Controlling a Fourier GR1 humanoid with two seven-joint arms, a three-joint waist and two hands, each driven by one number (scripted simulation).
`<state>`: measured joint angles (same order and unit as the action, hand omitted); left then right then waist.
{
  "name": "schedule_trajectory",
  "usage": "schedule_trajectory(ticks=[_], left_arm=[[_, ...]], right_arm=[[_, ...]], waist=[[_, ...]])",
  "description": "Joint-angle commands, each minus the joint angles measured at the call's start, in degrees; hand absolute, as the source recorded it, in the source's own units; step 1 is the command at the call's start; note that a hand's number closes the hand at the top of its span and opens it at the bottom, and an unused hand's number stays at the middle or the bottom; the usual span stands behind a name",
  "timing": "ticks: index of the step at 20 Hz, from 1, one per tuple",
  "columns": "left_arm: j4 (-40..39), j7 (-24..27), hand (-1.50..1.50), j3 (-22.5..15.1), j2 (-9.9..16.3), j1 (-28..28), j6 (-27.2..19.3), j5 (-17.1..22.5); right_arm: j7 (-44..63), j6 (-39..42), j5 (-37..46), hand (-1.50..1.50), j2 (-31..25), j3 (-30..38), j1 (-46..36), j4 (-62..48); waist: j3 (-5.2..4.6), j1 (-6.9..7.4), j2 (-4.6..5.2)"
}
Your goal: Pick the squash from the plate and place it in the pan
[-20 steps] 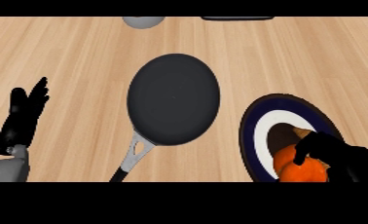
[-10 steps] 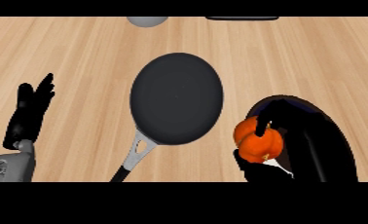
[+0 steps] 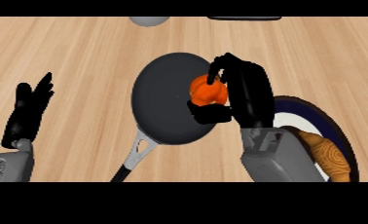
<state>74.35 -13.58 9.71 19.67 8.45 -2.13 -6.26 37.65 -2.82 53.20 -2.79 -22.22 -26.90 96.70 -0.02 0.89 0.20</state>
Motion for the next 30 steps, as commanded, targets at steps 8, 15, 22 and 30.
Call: schedule_trajectory(ticks=[8, 15, 22, 30], left_arm=[[1.05, -1.54, 0.0, -0.12, -0.06, 2.2, 0.56, -0.63], [1.51, -0.56, 0.0, -2.23, -1.85, 1.56, 0.09, -2.24], [1.24, -2.24, 0.0, -4.48, -3.83, 4.51, 0.44, -2.82], [-0.24, -1.59, 0.0, -2.84, -2.18, 5.99, 1.05, -2.43]], right_arm=[[-5.8, -22.72, -11.63, 1.5, 2.77, -4.07, -15.92, -39.24], [-15.95, -27.31, -29.55, 1.5, 2.79, -2.8, -24.34, -52.54], [-23.96, -30.44, -42.86, -1.5, 2.79, -6.54, -25.42, -60.84], [-33.91, -39.23, -53.36, -1.5, 2.79, -8.9, -25.45, -59.8]], waist=[[0.04, 1.24, 0.28], [0.11, 3.55, 0.87], [0.15, 5.74, 1.52], [0.16, 5.85, 1.41]])
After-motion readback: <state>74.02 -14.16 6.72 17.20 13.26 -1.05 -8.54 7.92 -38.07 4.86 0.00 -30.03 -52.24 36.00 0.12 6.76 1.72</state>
